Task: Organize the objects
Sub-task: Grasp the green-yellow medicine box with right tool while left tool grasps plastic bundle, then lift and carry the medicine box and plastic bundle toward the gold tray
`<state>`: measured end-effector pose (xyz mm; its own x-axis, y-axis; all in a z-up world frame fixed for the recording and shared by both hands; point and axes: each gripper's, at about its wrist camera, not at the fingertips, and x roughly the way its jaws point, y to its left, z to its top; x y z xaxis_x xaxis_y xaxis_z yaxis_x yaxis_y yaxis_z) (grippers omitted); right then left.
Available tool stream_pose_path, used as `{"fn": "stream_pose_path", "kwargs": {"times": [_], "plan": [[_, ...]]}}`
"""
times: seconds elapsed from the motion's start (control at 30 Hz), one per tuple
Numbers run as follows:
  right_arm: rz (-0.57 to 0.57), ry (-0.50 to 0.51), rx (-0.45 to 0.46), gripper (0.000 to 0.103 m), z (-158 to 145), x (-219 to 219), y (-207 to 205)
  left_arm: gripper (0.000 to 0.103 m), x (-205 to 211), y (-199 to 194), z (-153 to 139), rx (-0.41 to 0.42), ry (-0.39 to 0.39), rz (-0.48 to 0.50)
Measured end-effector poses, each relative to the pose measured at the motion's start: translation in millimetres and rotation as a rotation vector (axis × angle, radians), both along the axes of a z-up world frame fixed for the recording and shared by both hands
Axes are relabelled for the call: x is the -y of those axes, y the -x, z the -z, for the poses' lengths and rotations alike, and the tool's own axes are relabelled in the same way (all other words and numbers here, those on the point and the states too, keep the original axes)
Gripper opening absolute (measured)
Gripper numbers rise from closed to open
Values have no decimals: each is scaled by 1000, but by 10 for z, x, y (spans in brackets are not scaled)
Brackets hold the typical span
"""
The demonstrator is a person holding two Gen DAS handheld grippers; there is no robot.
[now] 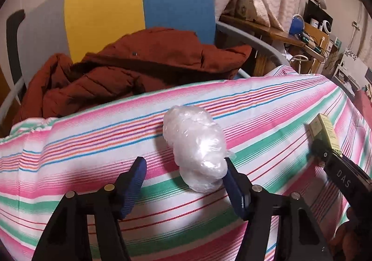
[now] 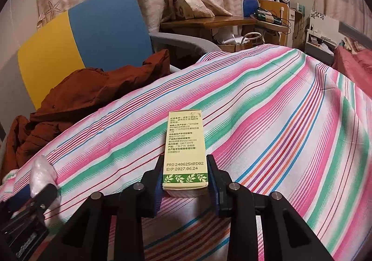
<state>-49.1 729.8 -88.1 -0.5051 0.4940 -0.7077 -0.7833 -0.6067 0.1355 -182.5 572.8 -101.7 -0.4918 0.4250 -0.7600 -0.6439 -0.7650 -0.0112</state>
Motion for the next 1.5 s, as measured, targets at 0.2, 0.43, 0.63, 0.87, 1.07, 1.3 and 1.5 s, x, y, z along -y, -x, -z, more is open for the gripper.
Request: {"fn": "stream_pose_path", "kwargs": {"times": [0.2, 0.43, 0.63, 0.87, 1.07, 1.3, 1.5], "plan": [[2, -9, 4, 33, -11, 9, 7, 38, 82, -58, -31, -22, -49, 22], [2, -103, -28, 30, -142, 155, -35, 35, 200, -503, -250, -214, -93, 132], [-56, -193, -16, 30, -254, 386, 45, 34, 316, -893, -342, -323, -82, 211], [-86, -197, -30, 30, -291, 585, -84, 34, 688, -1105, -426, -313, -136, 195], [-109, -218, -35, 30, -315, 847, -266, 34, 1019, -1396, -445, -334, -150, 214], [-188, -199, -66, 30, -374, 1252, -480, 34, 1504, -1658, -461, -326, -184, 172], [-281, -108, -96, 30, -408, 1670, -704, 34, 2006, -1789, -443, -273, -195, 121]]}}
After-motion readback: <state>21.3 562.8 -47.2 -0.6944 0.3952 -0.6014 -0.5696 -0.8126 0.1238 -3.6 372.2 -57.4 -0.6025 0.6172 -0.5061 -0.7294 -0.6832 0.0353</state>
